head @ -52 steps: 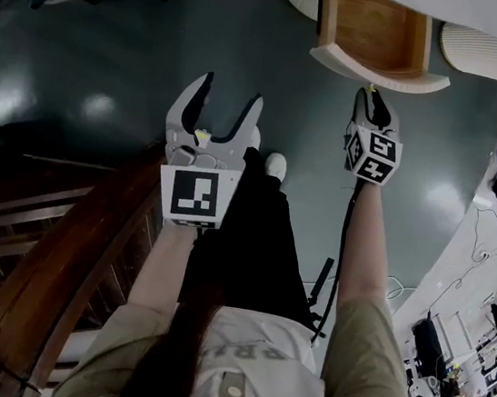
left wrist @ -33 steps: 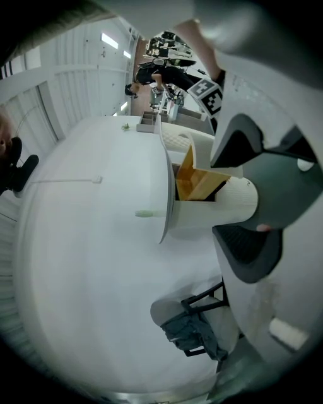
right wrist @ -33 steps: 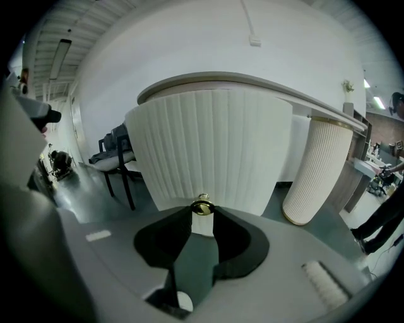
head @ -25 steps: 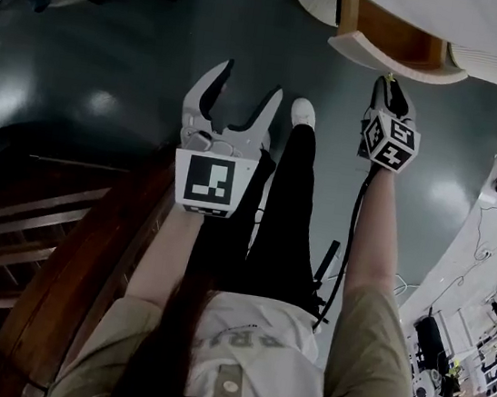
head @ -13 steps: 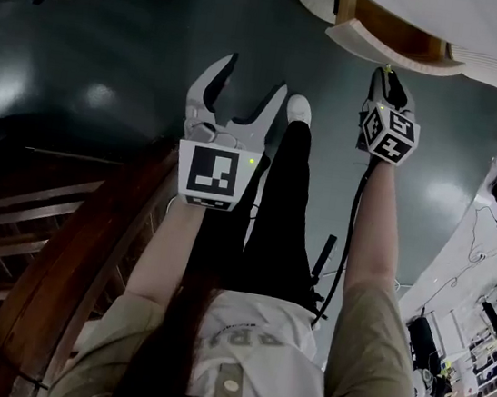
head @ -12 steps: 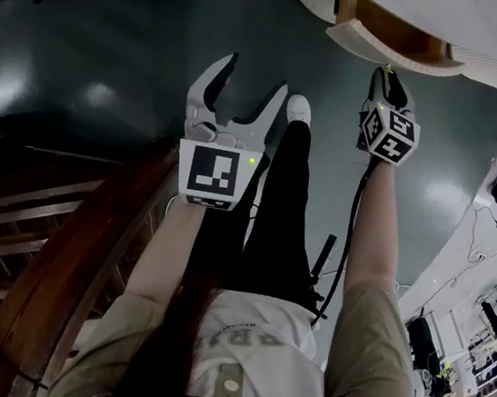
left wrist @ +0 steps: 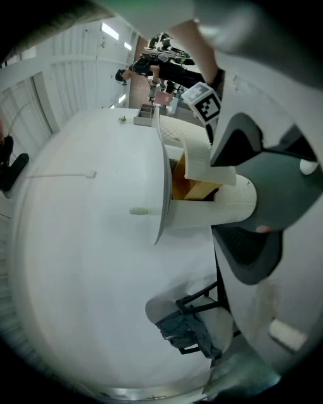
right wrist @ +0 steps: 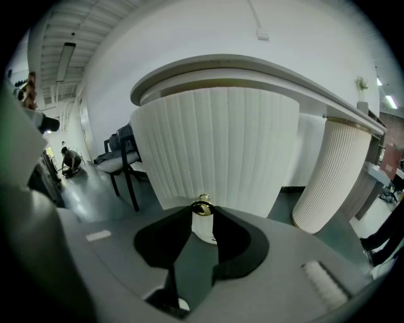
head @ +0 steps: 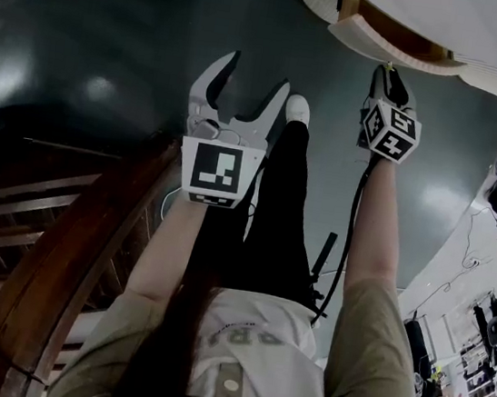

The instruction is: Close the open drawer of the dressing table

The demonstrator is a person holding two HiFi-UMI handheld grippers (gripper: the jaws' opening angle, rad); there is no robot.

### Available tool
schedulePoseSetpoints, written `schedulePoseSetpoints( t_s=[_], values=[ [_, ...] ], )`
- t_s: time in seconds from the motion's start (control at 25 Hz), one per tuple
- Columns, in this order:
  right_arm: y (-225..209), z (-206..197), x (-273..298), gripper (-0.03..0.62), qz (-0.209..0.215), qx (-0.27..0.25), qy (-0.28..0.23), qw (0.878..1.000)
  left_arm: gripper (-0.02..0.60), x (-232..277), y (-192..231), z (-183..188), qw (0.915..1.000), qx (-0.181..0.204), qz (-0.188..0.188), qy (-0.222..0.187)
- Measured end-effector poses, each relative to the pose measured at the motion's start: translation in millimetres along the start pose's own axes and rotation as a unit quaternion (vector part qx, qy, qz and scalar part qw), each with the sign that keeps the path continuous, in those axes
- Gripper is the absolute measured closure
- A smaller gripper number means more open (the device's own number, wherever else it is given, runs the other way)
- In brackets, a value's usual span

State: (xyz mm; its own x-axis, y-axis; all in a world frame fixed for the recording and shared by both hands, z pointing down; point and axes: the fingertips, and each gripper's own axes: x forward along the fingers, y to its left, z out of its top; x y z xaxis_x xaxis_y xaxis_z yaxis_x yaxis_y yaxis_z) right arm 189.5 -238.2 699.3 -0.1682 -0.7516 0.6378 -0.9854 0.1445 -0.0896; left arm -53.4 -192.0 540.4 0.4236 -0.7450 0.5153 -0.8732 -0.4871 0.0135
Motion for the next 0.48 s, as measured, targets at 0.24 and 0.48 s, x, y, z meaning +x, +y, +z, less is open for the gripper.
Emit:
schedulePoseSetpoints(
  t_s=[0.24,0.48],
  values=[
    [0,7,7,0.487,0.001,0.003,0.002,1.000,0.264,4,2,-1,1.0000,-0.003,0.005,0.004],
    [0,12,10,0.487,0.000,0.003,-0.001,1.000,0.264,3,7,-3,0.9999,-0.007,0.013,0.006]
  ],
)
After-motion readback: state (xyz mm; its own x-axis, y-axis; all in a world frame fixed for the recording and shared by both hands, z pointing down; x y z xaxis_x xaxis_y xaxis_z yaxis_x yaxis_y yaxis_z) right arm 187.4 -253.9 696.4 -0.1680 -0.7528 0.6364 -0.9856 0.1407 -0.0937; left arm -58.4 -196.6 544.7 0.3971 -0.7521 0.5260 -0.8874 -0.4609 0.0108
